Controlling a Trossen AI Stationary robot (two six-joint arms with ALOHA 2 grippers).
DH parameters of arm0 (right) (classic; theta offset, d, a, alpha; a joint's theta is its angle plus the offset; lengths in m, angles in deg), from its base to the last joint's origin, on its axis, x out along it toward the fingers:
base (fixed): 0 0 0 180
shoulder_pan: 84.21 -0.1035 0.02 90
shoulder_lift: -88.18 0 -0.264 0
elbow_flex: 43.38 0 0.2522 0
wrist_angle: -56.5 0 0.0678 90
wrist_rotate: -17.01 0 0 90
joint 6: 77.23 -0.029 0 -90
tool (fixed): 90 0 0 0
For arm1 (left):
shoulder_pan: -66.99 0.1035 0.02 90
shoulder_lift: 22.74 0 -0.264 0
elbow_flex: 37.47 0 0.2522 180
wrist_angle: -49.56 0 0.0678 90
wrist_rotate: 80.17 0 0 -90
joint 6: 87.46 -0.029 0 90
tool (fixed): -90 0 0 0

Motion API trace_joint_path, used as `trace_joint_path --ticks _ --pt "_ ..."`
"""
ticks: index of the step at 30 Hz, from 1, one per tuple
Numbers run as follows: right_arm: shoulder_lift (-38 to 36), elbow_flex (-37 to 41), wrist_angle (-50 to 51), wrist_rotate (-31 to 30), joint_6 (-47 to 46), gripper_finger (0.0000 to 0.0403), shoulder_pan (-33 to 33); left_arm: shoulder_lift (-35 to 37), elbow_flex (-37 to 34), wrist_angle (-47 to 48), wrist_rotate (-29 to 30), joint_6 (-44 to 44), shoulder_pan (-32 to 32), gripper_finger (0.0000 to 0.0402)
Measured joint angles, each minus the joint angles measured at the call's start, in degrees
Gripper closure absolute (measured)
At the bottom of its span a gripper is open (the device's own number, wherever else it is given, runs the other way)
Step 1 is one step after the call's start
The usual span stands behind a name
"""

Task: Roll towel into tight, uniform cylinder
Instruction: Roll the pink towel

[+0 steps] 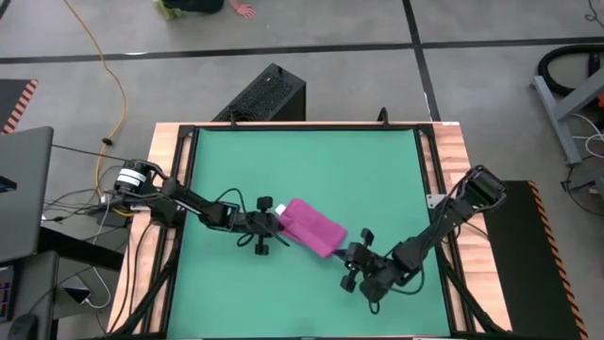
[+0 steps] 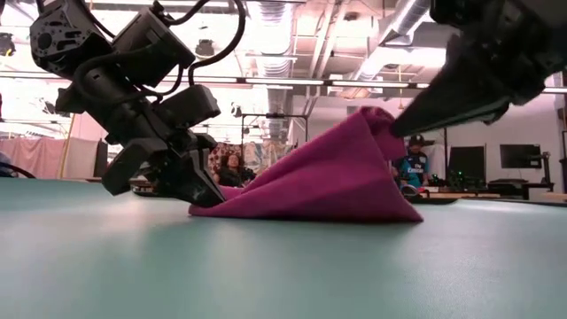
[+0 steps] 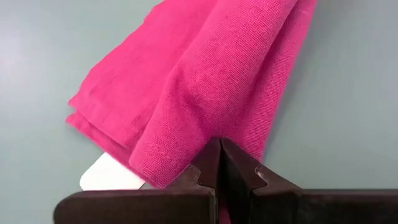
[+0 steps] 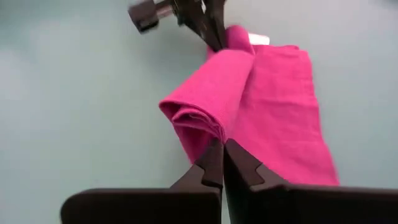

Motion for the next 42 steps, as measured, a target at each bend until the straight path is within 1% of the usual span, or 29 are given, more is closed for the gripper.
trace_joint_path --ticks 3,5,7,9,11,12,15,18,24,26,31,35,38,42 --pt "0.2 0.0 3.4 1.8 -3.9 0.0383 0.5 0.0 0.0 -0.5 -0.1 0.4 0.0 0.0401" --pt "1.1 0.0 4.7 2.7 -6.8 0.0382 2.1 -0.1 -0.2 -1.7 0.0 0.4 0.0 0.0401" --pt "2.9 0.1 4.4 4.9 -7.0 0.0382 4.1 -0.1 -0.2 -3.4 0.3 0.4 0.0 0.0401" --pt "5.1 0.1 1.7 8.7 -6.1 0.0382 6.2 -0.1 -0.2 -5.6 0.3 0.5 0.0 0.0402" --pt "7.7 0.1 -3.1 12.6 -4.0 0.0382 8.0 -0.1 -0.2 -7.7 0.3 1.1 0.0 0.0401" --pt "9.0 0.1 -5.7 13.5 -2.7 0.0382 8.7 -0.1 -0.1 -8.6 0.3 1.4 0.0 0.0402" --pt "11.3 -0.2 -11.8 14.4 -0.3 0.0383 9.7 0.1 0.3 -9.2 0.7 1.1 -0.7 0.0401" --pt "11.2 -0.2 -11.9 14.6 0.6 0.0385 9.5 1.2 1.6 -9.4 0.8 1.3 -1.6 0.0401" --pt "10.4 -0.1 -9.9 16.3 0.8 0.0385 9.2 6.1 3.5 -8.9 0.8 1.4 -2.8 0.0402" --pt "10.4 -0.1 -9.8 16.3 1.0 0.0385 9.3 7.0 3.6 -9.9 0.7 -0.1 -3.1 0.0402" --pt "10.4 -0.1 -11.5 17.0 6.0 0.0380 9.3 4.9 3.5 -11.2 -0.2 -2.6 -3.0 0.0401" --pt "10.4 -0.2 -11.2 17.3 6.3 0.0370 9.3 4.7 3.6 -11.8 -2.5 -1.6 -4.9 0.0402" --pt "10.4 -0.2 -11.0 17.2 6.4 0.0362 9.3 4.7 3.6 -11.6 -2.2 -3.5 -7.1 0.0402" --pt "10.4 -0.2 -11.0 17.4 6.5 0.0358 9.3 4.7 3.6 -11.0 -0.1 -5.5 -7.7 0.0401"
